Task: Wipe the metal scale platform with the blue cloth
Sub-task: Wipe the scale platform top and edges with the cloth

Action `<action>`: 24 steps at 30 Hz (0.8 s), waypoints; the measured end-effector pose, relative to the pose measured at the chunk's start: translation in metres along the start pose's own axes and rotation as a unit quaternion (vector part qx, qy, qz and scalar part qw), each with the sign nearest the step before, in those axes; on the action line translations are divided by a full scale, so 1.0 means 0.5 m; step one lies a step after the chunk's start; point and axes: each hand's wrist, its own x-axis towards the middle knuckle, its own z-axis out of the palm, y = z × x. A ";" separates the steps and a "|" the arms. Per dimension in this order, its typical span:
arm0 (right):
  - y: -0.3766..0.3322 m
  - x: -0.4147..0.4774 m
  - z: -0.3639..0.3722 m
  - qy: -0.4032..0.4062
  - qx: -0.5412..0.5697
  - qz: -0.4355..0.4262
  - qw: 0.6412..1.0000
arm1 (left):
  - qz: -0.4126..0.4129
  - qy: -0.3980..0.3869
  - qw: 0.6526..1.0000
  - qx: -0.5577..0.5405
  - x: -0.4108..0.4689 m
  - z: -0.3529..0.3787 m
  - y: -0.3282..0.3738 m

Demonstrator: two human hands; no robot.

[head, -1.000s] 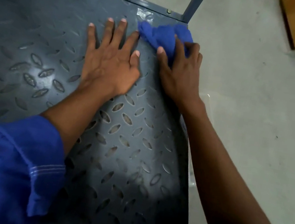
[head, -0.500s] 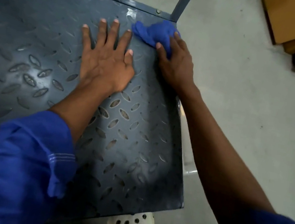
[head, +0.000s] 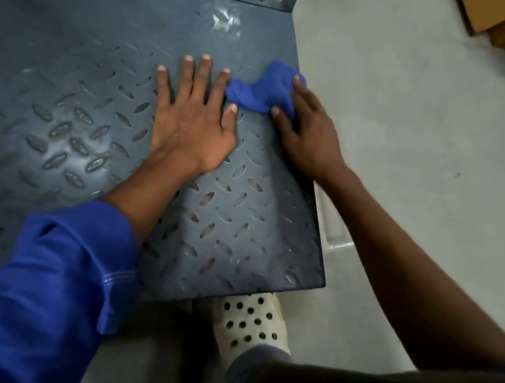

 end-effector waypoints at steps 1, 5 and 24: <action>0.005 -0.054 0.003 0.006 -0.001 -0.008 1.000 | 0.005 0.002 1.000 -0.003 -0.017 0.003 0.000; 0.017 -0.114 0.001 0.003 -0.011 -0.017 1.000 | 0.017 0.014 1.000 0.005 -0.056 0.016 0.001; 0.035 -0.216 -0.042 -0.079 0.040 -0.037 0.995 | 0.047 0.028 0.998 -0.020 -0.152 0.023 -0.016</action>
